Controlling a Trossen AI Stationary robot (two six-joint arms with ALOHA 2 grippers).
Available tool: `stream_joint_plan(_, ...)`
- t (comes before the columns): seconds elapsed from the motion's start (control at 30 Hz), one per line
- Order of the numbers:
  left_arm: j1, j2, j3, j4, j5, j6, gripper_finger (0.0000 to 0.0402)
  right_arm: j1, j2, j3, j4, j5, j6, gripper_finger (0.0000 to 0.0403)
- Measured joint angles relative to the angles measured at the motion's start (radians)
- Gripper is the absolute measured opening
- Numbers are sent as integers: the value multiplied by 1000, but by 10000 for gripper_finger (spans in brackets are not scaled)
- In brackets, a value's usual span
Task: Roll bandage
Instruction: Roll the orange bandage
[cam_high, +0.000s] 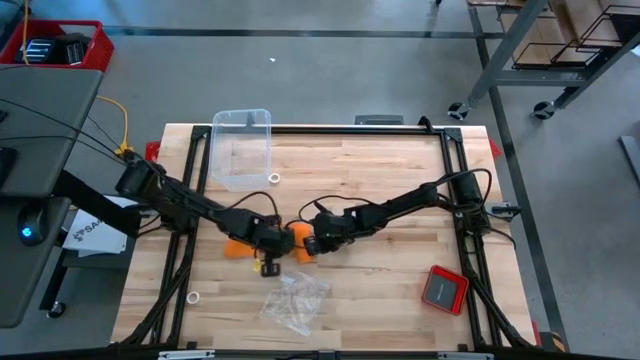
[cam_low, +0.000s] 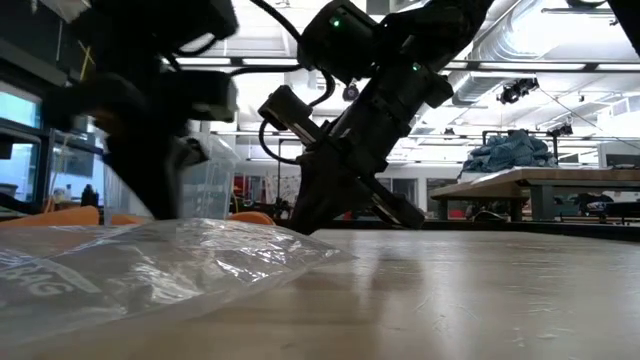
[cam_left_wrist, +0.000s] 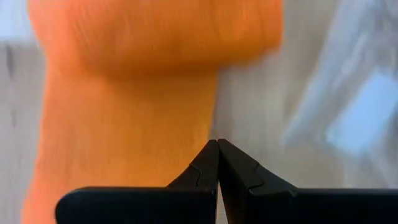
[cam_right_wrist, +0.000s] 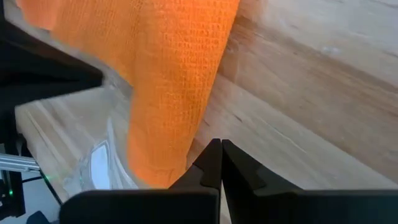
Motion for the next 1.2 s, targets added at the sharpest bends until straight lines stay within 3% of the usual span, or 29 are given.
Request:
stream_joint_plan(0.37,70,41,-1,100,-49,-25,0,0,0,0,25,-4,-7,0)
stream_joint_plan(0.63,76,106,-2,198,15,-96,0,0,0,0,39,10,-5,0)
stream_joint_plan(1.0,74,111,-3,236,-81,-90,0,4,0,-1,184,-11,-1,0)
stream_joint_plan(1.2,76,112,75,19,-76,-63,0,0,0,-1,214,28,-12,0)
